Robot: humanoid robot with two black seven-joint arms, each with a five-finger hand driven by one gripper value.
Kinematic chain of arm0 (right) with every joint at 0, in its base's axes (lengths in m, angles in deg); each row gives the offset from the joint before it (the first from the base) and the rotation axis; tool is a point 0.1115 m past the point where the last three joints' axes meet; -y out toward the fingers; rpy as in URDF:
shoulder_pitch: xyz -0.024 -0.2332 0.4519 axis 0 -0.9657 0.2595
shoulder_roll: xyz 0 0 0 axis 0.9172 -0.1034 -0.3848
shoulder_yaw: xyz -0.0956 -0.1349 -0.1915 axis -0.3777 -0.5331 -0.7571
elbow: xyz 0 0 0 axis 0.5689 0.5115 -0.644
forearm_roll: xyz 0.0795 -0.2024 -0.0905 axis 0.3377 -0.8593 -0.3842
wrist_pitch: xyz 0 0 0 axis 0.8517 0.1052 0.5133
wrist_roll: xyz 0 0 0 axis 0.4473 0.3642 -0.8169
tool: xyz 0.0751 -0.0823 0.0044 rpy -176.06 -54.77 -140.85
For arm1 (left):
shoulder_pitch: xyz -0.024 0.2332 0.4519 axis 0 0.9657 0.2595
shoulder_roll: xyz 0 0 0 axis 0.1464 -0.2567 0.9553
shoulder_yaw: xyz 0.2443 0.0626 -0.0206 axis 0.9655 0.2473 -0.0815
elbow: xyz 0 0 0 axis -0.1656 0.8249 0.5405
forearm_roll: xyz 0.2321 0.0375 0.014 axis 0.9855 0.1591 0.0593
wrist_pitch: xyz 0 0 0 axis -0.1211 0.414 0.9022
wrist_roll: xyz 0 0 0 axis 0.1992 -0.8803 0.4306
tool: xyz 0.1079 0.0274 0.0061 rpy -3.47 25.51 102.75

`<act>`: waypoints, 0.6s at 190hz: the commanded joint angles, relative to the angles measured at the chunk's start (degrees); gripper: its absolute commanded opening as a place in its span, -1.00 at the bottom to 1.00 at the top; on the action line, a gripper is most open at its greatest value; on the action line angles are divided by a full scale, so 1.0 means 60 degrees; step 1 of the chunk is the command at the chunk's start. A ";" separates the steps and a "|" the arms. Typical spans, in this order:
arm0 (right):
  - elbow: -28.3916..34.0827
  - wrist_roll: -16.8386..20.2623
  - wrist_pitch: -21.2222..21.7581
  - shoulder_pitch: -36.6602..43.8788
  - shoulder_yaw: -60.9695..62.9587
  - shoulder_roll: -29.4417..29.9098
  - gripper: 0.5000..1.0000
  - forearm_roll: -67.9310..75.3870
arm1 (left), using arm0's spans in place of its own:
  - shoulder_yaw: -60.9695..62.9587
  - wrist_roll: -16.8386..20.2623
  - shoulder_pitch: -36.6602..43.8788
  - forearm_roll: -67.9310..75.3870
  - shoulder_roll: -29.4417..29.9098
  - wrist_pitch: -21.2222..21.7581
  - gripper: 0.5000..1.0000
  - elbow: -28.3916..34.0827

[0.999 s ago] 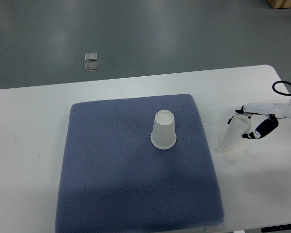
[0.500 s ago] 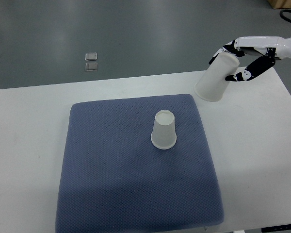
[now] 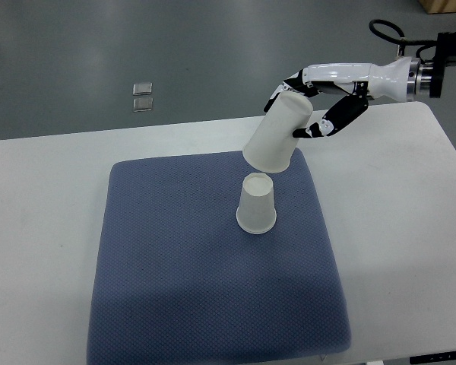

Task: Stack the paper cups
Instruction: 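Lower the held cup onto the upside-down cup on the pad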

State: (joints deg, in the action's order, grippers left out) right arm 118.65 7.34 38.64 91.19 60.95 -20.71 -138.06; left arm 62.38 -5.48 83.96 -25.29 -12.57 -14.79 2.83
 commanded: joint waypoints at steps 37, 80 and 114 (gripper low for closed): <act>-0.0118 0.0147 -0.0106 -0.0445 -0.0051 0.0496 -0.51 -0.0215 | 0.0000 0.0003 0.0000 0.0000 0.0000 -0.0002 1.00 -0.0001; -0.0265 0.0147 -0.0458 -0.0620 -0.0051 0.0540 -0.50 -0.0435 | 0.0000 0.0003 0.0000 0.0000 0.0000 -0.0002 1.00 -0.0001; -0.0265 0.0162 -0.0472 -0.0621 -0.0109 0.0613 -0.50 -0.0464 | 0.0000 0.0003 0.0000 0.0000 0.0000 -0.0002 1.00 -0.0001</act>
State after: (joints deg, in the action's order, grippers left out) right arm 117.08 8.23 35.92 87.51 60.48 -17.13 -140.82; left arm 62.38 -5.45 83.96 -25.29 -12.57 -14.79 2.84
